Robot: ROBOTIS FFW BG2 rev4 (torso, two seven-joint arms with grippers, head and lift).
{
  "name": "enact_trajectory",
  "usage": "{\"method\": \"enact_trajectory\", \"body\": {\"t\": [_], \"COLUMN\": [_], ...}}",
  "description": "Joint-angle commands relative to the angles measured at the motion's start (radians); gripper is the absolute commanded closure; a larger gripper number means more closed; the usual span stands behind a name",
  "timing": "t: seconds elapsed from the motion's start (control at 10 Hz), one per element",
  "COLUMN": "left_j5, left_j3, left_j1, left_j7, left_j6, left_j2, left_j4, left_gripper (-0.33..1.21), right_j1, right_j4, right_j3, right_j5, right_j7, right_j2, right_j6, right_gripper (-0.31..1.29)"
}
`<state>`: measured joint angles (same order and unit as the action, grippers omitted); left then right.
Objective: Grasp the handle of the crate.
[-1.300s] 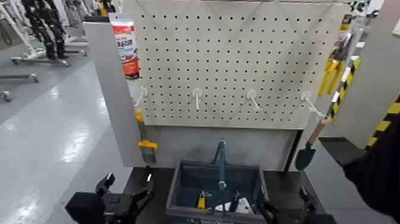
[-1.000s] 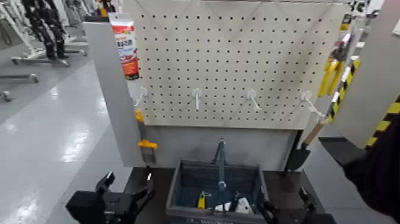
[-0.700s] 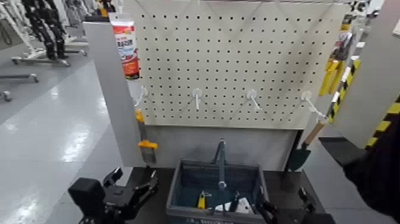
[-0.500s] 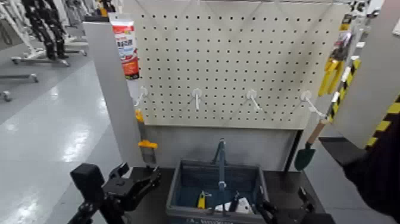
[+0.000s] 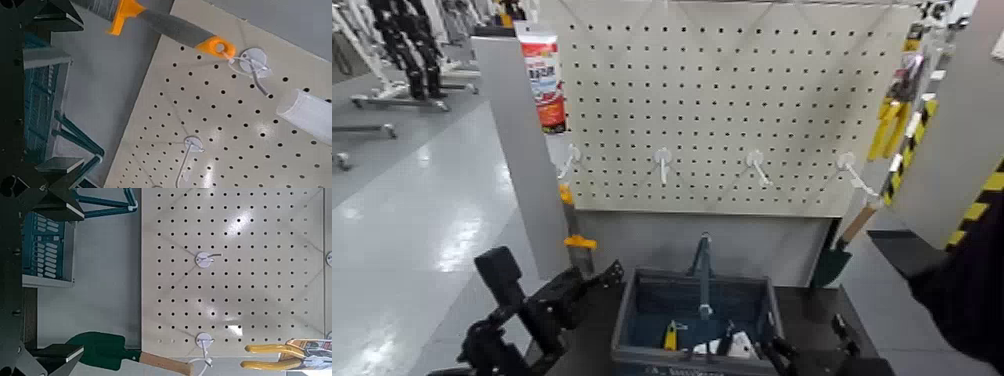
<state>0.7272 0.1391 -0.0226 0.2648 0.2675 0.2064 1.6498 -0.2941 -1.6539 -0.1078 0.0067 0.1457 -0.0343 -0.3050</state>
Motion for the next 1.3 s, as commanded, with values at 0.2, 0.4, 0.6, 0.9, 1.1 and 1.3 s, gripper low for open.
{"method": "enact_trajectory", "body": {"t": [0.2, 0.4, 0.6, 0.9, 1.1, 1.3], "left_j5": [0.225, 0.331, 0.449, 0.620, 0.704, 0.753], "left_j3": [0.117, 0.152, 0.201, 0.284, 0.343, 0.386], "left_j1": [-0.129, -0.211, -0.286, -0.389, -0.465, -0.534], "left_j7": [0.008, 0.047, 0.091, 0.143, 0.188, 0.220], "left_j6": [0.070, 0.177, 0.243, 0.320, 0.375, 0.426], "left_j2": [0.018, 0.031, 0.028, 0.022, 0.019, 0.013], "left_j4": [-0.119, -0.194, -0.286, -0.420, -0.512, -0.599], "left_gripper": [0.11, 0.11, 0.11, 0.11, 0.11, 0.11], "right_j1": [0.004, 0.004, 0.007, 0.012, 0.015, 0.021], "right_j4": [0.006, 0.008, 0.011, 0.016, 0.019, 0.025], "right_j3": [-0.004, -0.006, -0.009, -0.013, -0.016, -0.026], "right_j5": [-0.007, -0.008, -0.010, -0.014, -0.016, -0.021], "right_j7": [0.000, 0.000, 0.000, 0.002, 0.002, 0.002], "right_j2": [-0.001, -0.001, -0.001, -0.003, -0.003, -0.004], "right_j6": [-0.006, -0.009, -0.013, -0.019, -0.023, -0.025], "right_gripper": [0.13, 0.13, 0.13, 0.13, 0.13, 0.13]}}
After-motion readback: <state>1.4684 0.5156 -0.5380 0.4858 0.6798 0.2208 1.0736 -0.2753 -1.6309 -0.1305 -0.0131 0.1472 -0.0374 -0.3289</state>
